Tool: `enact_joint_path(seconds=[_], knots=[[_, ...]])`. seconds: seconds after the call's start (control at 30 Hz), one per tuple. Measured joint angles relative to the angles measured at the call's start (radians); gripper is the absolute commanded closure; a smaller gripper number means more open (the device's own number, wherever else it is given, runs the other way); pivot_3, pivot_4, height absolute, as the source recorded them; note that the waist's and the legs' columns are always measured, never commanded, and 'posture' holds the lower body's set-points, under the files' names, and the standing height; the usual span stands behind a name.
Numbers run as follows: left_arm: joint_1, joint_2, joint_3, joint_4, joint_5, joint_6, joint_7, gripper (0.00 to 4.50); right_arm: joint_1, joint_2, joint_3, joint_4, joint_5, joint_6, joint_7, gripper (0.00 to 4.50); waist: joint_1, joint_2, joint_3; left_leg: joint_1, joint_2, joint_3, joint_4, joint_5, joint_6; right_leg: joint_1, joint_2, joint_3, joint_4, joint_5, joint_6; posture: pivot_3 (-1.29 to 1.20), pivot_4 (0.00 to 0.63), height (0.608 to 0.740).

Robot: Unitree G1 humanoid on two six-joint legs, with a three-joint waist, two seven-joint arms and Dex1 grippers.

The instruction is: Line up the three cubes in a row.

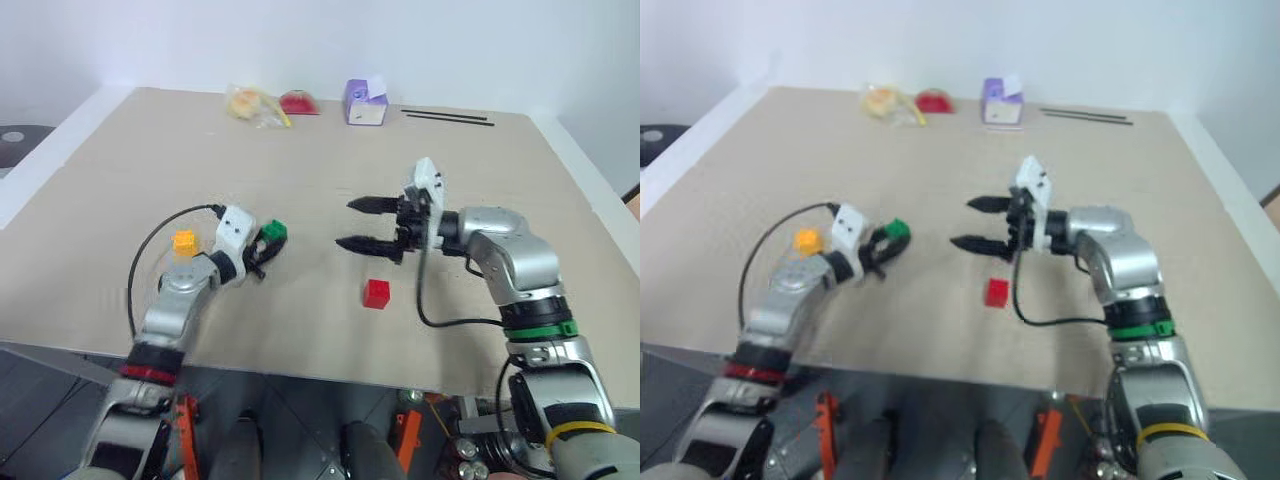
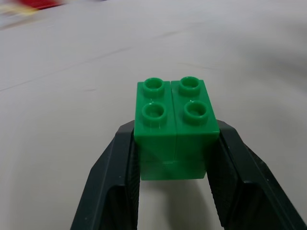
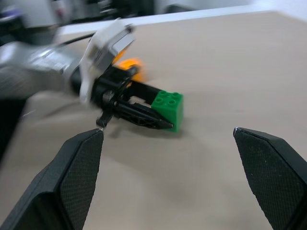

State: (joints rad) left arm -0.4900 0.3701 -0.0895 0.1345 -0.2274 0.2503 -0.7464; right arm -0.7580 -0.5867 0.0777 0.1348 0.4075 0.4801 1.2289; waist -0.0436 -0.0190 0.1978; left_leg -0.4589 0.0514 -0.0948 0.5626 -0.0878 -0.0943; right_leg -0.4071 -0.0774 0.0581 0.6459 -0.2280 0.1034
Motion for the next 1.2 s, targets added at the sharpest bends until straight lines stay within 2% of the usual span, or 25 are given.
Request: enact_joint_path(seconds=[0.17, 0.3, 0.67, 0.93, 1.2], knots=[[0.034, 0.082, -0.067, -0.117, -0.087, 0.065, -0.222, 3.18, 0.021, -0.073, 0.033, -0.045, -0.002, -0.036, 0.123, 0.00, -0.003, 0.000, 0.000, 0.000, 0.000, 0.000, 0.002, 0.000, 0.000, 0.000, 0.000, 0.000, 0.000, -0.003, -0.002, 0.00, 0.150, 0.740], [0.033, 0.120, -0.097, -0.122, -0.092, 0.074, -0.313, 3.18, 0.026, -0.103, 0.056, -0.054, -0.028, -0.084, 0.166, 0.00, -0.004, 0.000, 0.000, 0.001, 0.001, 0.001, 0.003, 0.000, 0.000, 0.000, 0.000, 0.000, 0.000, -0.002, -0.004, 0.00, 0.150, 0.740], [-0.019, 0.100, -0.151, -0.017, -0.019, -0.024, -0.369, 3.18, 0.046, -0.137, 0.074, -0.065, -0.051, -0.107, 0.186, 0.00, -0.002, 0.000, 0.000, 0.000, 0.001, 0.001, 0.002, 0.001, 0.001, 0.000, 0.000, 0.000, 0.000, -0.004, -0.002, 0.00, 0.150, 0.740], [-0.114, 0.034, -0.180, 0.156, 0.033, -0.172, -0.417, 3.18, 0.075, -0.186, 0.086, -0.081, -0.052, -0.087, 0.224, 0.00, -0.001, 0.000, 0.000, 0.000, 0.000, 0.001, 0.003, 0.001, 0.001, 0.000, 0.000, 0.000, 0.000, -0.003, -0.002, 0.00, 0.150, 0.740], [-0.171, 0.001, -0.181, 0.260, 0.056, -0.228, -0.458, 3.18, 0.088, -0.194, 0.087, -0.104, -0.052, -0.068, 0.209, 0.00, -0.001, 0.000, 0.000, 0.000, 0.001, 0.001, 0.003, 0.001, 0.001, 0.000, 0.000, 0.000, 0.000, -0.003, -0.001, 0.00, 0.150, 0.740]])
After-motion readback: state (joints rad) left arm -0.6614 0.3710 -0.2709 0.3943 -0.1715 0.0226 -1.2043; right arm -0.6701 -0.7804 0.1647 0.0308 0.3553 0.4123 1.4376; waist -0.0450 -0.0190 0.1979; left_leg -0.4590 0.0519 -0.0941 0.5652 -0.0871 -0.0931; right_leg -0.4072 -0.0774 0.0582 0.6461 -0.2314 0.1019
